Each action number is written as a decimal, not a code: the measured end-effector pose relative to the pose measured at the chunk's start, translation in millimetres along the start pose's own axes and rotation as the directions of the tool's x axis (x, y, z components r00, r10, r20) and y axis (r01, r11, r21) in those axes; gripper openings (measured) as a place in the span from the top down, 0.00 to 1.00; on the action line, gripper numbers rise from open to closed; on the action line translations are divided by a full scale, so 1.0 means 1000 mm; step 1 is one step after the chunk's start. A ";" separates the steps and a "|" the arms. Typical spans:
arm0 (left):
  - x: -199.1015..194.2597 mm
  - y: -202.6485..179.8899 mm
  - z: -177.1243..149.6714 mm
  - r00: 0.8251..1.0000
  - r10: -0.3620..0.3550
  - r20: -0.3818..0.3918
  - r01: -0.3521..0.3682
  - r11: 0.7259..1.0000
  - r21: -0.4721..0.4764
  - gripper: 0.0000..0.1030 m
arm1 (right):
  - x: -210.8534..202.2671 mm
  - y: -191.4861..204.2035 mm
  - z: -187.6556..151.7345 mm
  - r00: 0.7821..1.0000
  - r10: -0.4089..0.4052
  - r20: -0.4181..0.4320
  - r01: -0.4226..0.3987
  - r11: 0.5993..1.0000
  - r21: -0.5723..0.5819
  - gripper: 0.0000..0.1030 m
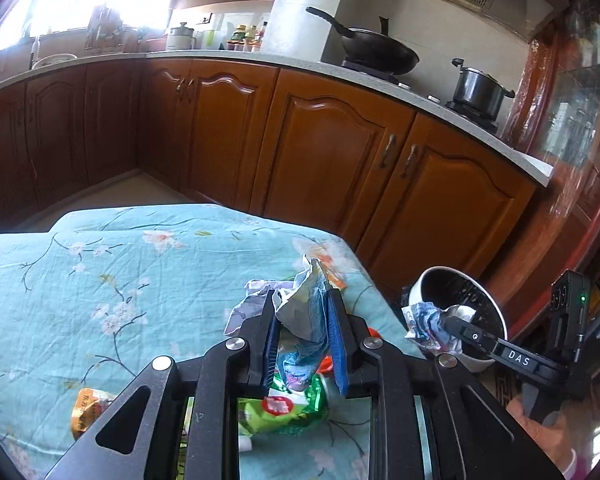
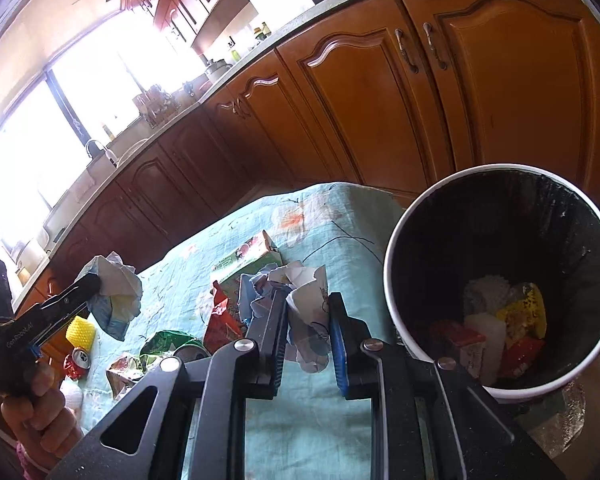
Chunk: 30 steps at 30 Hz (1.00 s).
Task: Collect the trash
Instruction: 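Carry the paper over the bin and open the left tool to drop it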
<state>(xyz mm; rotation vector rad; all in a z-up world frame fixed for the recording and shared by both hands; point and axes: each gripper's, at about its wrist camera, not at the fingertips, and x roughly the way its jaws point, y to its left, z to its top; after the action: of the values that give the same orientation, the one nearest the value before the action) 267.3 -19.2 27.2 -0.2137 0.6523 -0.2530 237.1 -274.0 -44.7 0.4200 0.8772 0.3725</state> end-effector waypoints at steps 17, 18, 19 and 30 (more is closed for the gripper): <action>0.042 -0.077 -0.005 0.982 -0.151 -0.116 0.163 0.980 0.110 0.80 | -0.057 -0.070 0.000 0.992 -0.101 0.070 0.094 0.991 0.098 0.81; 0.045 -0.080 -0.005 0.981 -0.155 -0.121 0.169 0.979 0.115 0.80 | -0.059 -0.072 0.000 0.992 -0.106 0.072 0.099 0.990 0.102 0.81; 0.049 -0.084 -0.005 0.979 -0.159 -0.126 0.174 0.977 0.119 0.80 | -0.060 -0.075 0.000 0.991 -0.112 0.073 0.104 0.989 0.107 0.81; 0.092 -0.117 0.003 0.967 -0.180 -0.181 0.207 0.967 0.145 0.79 | -0.067 -0.102 0.006 0.984 -0.156 0.083 0.144 0.980 0.136 0.81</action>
<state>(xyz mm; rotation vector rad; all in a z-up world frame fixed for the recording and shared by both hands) 320.7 -157.6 9.2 -0.0993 0.7735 -0.5158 217.2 -395.0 -47.9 0.4836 0.8389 0.1562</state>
